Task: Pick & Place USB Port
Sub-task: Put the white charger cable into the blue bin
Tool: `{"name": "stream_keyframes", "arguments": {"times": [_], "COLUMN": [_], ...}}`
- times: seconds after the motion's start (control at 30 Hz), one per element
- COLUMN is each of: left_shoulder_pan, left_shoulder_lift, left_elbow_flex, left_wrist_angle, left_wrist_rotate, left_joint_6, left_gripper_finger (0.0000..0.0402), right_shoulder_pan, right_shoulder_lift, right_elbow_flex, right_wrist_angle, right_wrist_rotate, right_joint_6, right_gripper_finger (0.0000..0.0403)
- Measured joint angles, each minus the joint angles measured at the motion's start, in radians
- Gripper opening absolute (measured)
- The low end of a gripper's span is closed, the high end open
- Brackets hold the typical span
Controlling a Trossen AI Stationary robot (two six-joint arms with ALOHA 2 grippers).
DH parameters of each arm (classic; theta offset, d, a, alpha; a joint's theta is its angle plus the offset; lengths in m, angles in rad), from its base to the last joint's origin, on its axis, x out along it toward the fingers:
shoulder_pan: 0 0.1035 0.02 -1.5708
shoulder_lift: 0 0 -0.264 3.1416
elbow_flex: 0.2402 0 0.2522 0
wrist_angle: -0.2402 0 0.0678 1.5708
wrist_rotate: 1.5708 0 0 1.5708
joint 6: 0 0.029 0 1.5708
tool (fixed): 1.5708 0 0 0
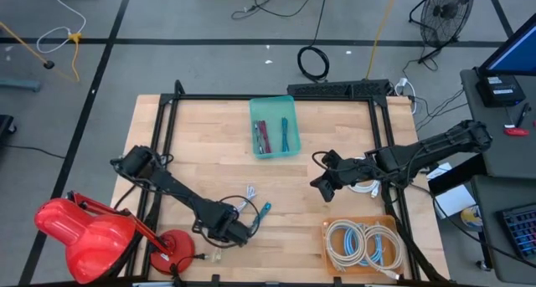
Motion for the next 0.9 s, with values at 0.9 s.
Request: {"name": "stream_keyframes", "arguments": {"times": [0.9], "left_shoulder_pan": [0.492], "left_shoulder_lift": [-0.522], "left_elbow_flex": [-0.003], "left_wrist_angle": [0.061], "left_wrist_rotate": [-0.425], "left_joint_6": [0.509], "left_gripper_finger": [0.0001], "right_shoulder_pan": [0.001], "right_shoulder_lift": [0.000], "right_elbow_flex": [0.000], "right_wrist_angle": [-0.001], "right_wrist_rotate": [0.001], "right_joint_6": [0.004], "right_gripper_finger": [0.0000]}}
